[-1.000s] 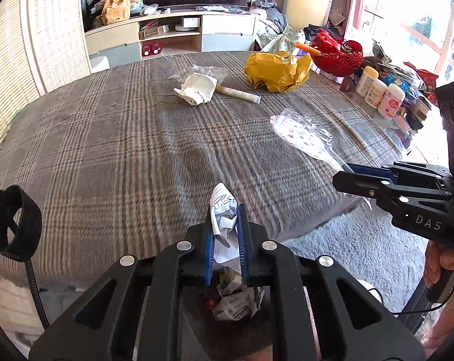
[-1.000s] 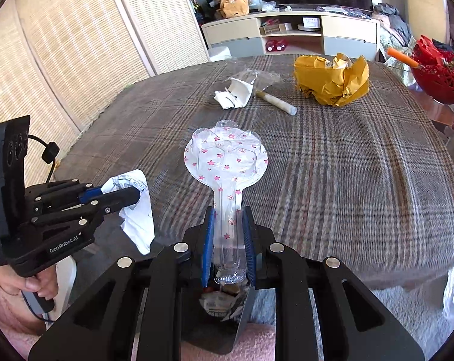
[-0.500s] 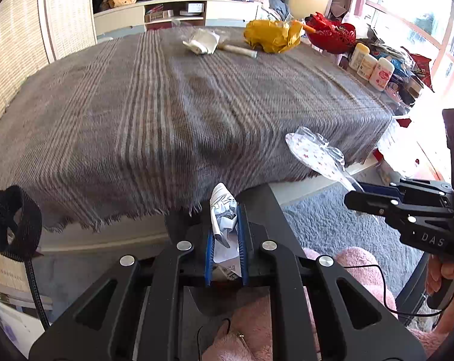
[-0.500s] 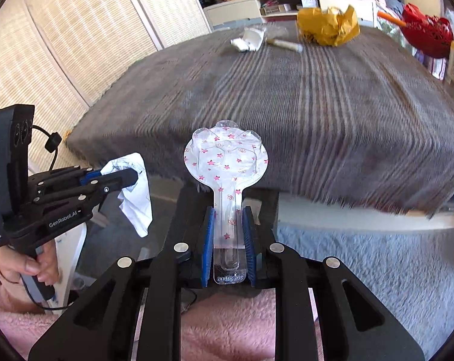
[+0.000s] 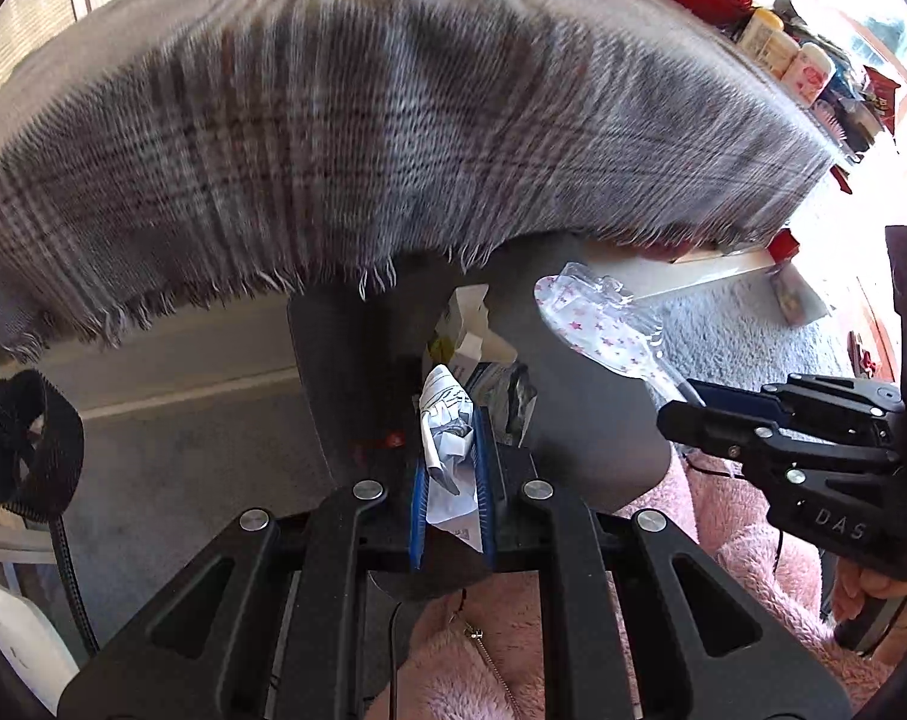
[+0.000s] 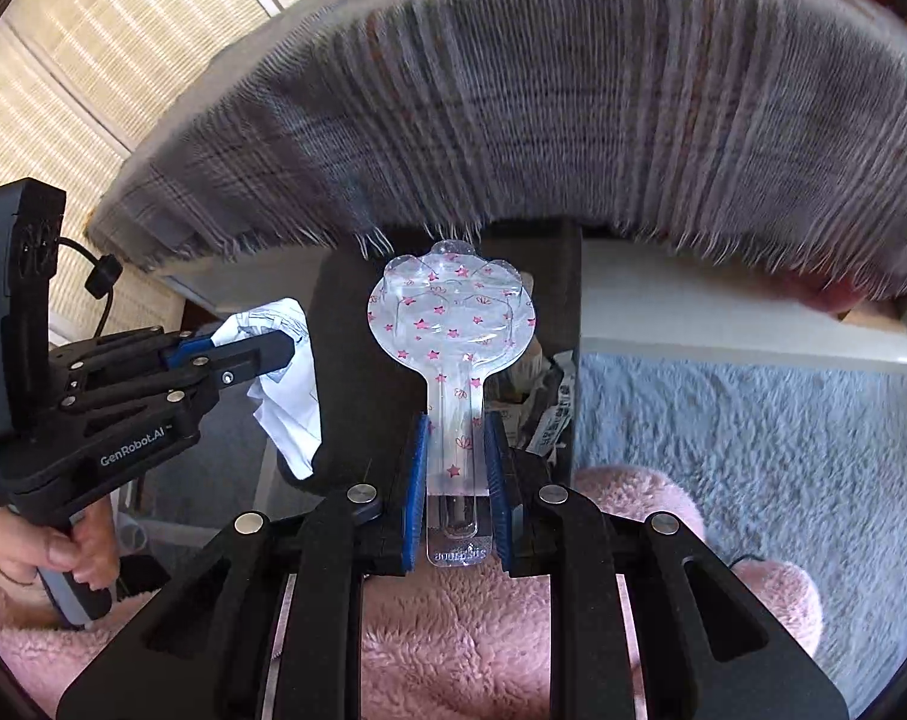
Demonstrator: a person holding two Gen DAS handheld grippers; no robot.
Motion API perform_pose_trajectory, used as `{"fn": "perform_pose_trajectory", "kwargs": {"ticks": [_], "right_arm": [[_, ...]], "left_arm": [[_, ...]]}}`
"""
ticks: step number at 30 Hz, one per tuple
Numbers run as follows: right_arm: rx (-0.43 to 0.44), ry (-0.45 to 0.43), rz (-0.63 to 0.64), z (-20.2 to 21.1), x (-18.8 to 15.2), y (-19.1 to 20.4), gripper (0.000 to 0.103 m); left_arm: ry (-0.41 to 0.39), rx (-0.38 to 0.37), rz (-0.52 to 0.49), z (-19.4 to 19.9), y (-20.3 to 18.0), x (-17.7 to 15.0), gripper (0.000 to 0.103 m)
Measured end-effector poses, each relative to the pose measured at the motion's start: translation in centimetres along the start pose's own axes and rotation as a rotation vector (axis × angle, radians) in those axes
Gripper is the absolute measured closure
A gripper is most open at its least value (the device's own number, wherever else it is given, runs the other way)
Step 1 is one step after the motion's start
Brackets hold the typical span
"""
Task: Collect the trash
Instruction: 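Lower the wrapper and paper into the black bin and open both tools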
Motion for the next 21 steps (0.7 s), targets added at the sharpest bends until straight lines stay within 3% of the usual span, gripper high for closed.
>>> {"fn": "perform_pose_trajectory", "kwargs": {"ticks": [8,12,13,15,17,19,21], "right_arm": [[-0.010,0.045,-0.011,-3.1,-0.2,0.4,0.081],[-0.035,0.053,0.022,-3.7,-0.1,0.8,0.078],[-0.043,0.056,0.030,-3.8,-0.1,0.8,0.073],[-0.055,0.059,0.047,-3.9,-0.3,0.9,0.048],[-0.067,0.054,0.058,-3.7,-0.4,0.9,0.047],[-0.070,0.051,0.060,-3.4,-0.4,0.7,0.041],[-0.080,0.043,0.061,-3.0,-0.3,0.5,0.026]], "left_arm": [[0.057,-0.003,0.041,-3.0,1.6,0.0,0.088],[0.065,-0.006,0.043,-3.4,1.8,-0.1,0.082],[0.064,-0.002,0.044,-3.4,1.8,-0.1,0.080],[0.059,0.003,0.043,-3.2,1.9,0.0,0.073],[0.052,0.014,0.042,-2.5,2.3,0.3,0.063],[0.042,0.027,0.039,-1.9,2.6,0.6,0.046],[0.032,0.041,0.028,-1.3,2.5,0.8,0.035]]}}
Point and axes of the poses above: each gripper's, at about its wrist camera, not at the fingertips, and z roughly against the way its jaws point, y to its left, x to its top, the point moved 5 cm from there along -z, roughly the way its jaws point, and after that the axes turned 10 degrees about -x, right-handed, at the moved point
